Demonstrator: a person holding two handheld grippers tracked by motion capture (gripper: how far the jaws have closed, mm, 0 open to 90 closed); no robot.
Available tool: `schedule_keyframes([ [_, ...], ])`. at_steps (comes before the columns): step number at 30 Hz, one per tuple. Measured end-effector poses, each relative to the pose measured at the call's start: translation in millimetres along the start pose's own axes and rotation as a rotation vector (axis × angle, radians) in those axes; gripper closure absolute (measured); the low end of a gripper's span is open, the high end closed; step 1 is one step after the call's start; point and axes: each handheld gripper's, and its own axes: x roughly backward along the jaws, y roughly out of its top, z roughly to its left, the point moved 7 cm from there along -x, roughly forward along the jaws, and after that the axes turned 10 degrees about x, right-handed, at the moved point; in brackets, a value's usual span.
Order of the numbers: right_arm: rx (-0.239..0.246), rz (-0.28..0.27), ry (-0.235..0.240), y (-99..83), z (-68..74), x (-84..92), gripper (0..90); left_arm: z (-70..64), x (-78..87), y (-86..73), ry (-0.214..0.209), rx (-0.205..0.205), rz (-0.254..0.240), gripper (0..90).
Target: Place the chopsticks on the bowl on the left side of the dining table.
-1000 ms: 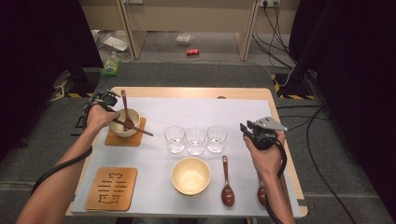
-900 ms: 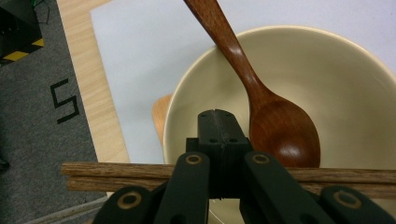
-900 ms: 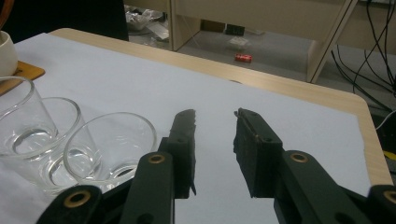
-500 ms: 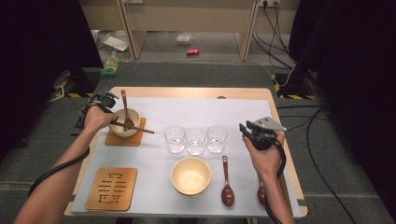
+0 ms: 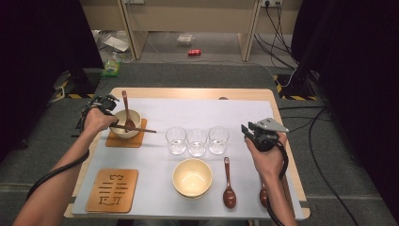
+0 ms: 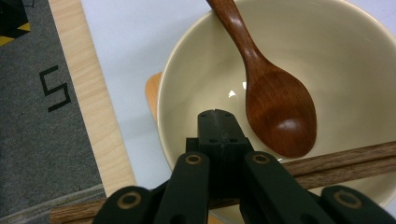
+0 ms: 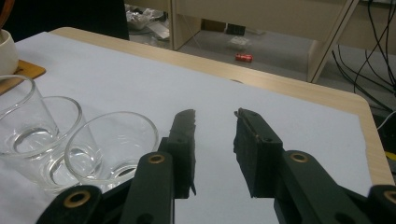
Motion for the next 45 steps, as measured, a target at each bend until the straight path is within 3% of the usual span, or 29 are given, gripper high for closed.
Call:
schedule_keyframes([
  [21,0.003,0.005,-0.001,-0.4,-0.9,-0.1,67.8,-2.8,1.1,-5.3,-0.016,0.007,0.015,89.8],
  [33,0.005,0.003,-0.002,0.0,-1.0,-0.3,67.7,-1.4,2.6,-4.8,-0.031,0.020,-0.012,89.7],
  [36,0.004,0.004,-0.004,-0.1,-1.3,-0.1,67.7,-0.1,5.7,-3.2,-0.037,0.031,-0.040,89.4],
  [39,0.002,0.006,-0.007,-0.6,-2.4,1.0,67.6,4.4,13.7,0.7,-0.048,0.073,-0.104,85.4],
  [45,-0.003,0.006,-0.015,-3.4,-6.2,4.8,67.5,27.0,31.7,2.2,-0.003,0.112,-0.189,87.9],
])
